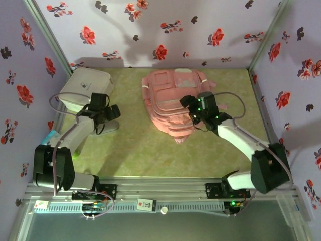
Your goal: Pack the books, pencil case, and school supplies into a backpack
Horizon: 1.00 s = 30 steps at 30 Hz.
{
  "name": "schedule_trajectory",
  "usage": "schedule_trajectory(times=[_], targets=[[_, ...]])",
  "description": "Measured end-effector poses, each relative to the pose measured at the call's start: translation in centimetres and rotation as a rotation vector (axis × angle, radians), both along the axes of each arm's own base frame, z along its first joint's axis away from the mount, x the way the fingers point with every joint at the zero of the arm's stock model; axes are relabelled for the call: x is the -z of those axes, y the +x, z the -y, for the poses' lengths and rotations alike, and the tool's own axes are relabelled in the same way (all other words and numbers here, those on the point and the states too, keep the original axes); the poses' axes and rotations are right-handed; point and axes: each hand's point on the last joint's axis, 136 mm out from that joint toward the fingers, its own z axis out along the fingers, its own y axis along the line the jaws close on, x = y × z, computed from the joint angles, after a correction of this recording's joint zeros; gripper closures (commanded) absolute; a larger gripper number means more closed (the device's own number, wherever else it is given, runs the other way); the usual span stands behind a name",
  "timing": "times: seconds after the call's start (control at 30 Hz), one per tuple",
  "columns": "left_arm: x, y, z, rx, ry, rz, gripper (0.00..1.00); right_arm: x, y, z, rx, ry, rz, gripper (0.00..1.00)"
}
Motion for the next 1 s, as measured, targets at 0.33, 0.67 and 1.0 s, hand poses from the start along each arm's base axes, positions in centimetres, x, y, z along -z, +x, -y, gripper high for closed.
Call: schedule_trajectory(times=[0.33, 0.67, 1.0], targets=[[4.5, -1.4, -1.8, -0.050, 0.029, -0.141, 0.10, -2.0, -1.6, 3.6, 0.007, -0.221, 0.096, 0.15], [4.9, -1.3, 0.3, 0.009, 0.022, -0.145, 0.13, -1.1, -1.3, 3.5, -0.003, -0.245, 0.071, 0.16], [4.1, -1.1, 12.1, 0.339, -0.055, -0.160, 0.13, -0.7, -1.3, 3.4, -0.007, -0.248, 0.061, 0.16]])
